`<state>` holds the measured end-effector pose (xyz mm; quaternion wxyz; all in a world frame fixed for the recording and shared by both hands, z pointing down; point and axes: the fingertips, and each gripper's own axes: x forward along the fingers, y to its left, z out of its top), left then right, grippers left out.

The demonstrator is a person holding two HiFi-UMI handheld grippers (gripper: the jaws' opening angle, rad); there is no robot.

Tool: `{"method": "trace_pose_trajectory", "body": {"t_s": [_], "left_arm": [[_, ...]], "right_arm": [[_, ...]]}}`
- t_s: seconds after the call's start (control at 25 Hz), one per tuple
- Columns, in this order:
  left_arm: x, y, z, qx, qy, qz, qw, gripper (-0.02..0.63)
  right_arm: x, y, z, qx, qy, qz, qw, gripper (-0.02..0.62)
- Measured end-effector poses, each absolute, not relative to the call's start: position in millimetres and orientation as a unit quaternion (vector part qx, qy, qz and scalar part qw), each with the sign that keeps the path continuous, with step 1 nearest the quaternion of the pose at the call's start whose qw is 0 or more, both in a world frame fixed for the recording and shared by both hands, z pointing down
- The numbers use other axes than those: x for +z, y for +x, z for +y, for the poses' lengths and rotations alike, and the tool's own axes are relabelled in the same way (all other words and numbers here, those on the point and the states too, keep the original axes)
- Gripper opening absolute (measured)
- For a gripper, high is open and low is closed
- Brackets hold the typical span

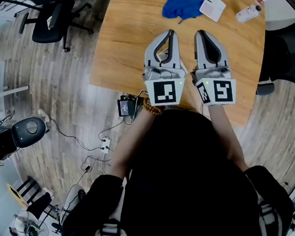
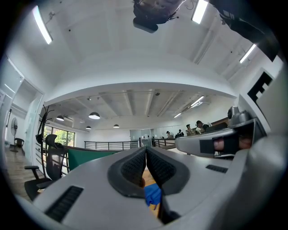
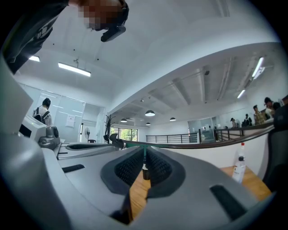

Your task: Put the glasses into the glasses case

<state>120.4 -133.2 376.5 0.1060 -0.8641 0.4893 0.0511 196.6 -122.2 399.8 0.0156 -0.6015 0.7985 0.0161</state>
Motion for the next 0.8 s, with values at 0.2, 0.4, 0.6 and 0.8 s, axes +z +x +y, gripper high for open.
{"method": "trace_pose_trajectory", "body": {"t_s": [0.2,0.4,0.6,0.8], "left_arm": [[388.5,122.8,-129.9,0.045,-0.865,0.490,0.099,0.020],[408.4,124.5,-129.6,0.026,-0.866,0.490,0.090,0.020],[427.7,121.3,-129.7,0.011,-0.866,0.493,0.079,0.020],[447.8,117.2,-129.9,0.000,-0.865,0.499,0.053,0.020]], "right_arm": [[422.8,195.0,-121.1,0.005,-0.599,0.801,-0.009,0.006],[445.9,193.1,-121.6,-0.014,-0.596,0.802,-0.044,0.006],[465.6,187.7,-120.4,-0.028,-0.590,0.804,-0.070,0.006],[482.0,178.8,-117.1,-0.018,-0.575,0.813,-0.096,0.006]]}}
